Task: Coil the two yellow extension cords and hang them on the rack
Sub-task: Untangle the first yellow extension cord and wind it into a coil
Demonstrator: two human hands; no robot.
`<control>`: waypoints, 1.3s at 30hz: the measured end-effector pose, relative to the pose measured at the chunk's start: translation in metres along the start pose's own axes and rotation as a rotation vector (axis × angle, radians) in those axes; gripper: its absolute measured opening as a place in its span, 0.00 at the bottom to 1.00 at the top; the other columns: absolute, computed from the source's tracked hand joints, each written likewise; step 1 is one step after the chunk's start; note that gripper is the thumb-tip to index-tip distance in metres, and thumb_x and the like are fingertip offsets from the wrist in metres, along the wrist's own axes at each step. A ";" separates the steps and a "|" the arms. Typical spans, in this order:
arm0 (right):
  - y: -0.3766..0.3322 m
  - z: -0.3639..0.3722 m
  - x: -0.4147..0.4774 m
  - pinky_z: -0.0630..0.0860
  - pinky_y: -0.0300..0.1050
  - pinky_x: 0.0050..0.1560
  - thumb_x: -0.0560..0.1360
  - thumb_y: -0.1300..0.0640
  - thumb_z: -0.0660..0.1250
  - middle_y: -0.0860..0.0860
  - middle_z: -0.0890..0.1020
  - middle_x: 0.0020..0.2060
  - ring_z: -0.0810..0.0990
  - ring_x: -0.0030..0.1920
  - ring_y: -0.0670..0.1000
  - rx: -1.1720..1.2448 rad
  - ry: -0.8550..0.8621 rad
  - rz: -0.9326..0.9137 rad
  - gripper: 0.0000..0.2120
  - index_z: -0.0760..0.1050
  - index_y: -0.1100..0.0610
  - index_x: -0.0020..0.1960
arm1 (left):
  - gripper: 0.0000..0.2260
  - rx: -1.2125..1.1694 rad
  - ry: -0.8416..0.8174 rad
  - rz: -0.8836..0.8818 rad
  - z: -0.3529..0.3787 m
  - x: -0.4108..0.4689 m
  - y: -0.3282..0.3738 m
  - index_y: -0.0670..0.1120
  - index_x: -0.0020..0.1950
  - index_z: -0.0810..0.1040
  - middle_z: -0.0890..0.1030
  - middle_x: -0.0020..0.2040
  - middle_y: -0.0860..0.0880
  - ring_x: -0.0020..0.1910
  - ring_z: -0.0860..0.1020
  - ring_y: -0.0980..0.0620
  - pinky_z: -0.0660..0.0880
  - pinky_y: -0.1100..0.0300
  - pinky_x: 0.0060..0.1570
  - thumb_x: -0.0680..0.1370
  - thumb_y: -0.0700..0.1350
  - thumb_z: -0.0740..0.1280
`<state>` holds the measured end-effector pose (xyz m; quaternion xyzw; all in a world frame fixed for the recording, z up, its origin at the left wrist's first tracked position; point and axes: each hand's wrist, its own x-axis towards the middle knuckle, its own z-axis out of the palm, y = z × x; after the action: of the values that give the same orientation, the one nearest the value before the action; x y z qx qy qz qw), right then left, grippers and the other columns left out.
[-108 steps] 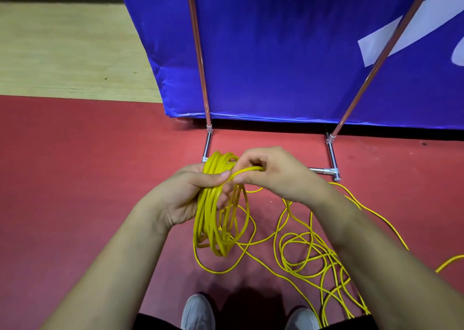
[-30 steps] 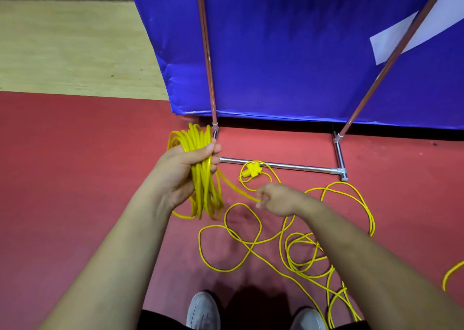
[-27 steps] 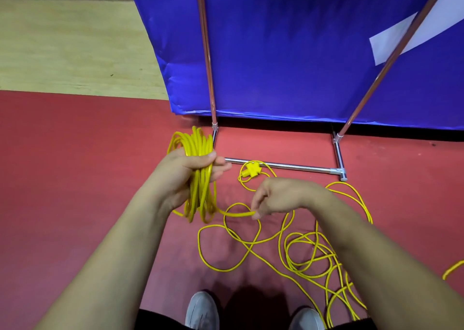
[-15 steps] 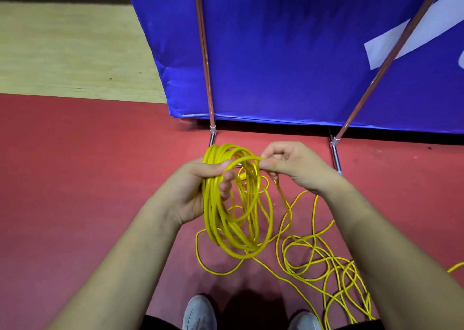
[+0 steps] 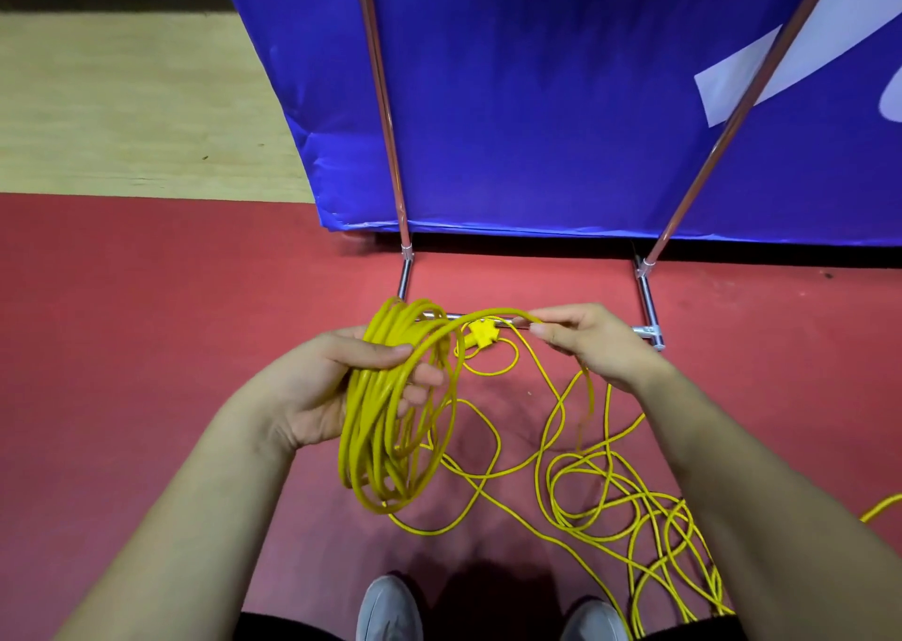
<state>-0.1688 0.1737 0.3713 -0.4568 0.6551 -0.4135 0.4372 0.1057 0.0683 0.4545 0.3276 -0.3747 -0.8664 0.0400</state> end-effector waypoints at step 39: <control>-0.063 0.053 0.006 0.66 0.52 0.43 0.74 0.60 0.69 0.67 0.74 0.37 0.71 0.40 0.55 0.111 -0.226 -0.315 0.06 0.73 0.58 0.48 | 0.08 0.061 0.018 -0.002 0.008 0.013 -0.012 0.41 0.46 0.84 0.83 0.39 0.42 0.30 0.81 0.51 0.79 0.61 0.30 0.68 0.38 0.72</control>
<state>-0.1048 0.1455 0.4148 -0.5723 0.4984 -0.4585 0.4625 0.0929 0.0778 0.4440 0.3366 -0.4004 -0.8516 0.0326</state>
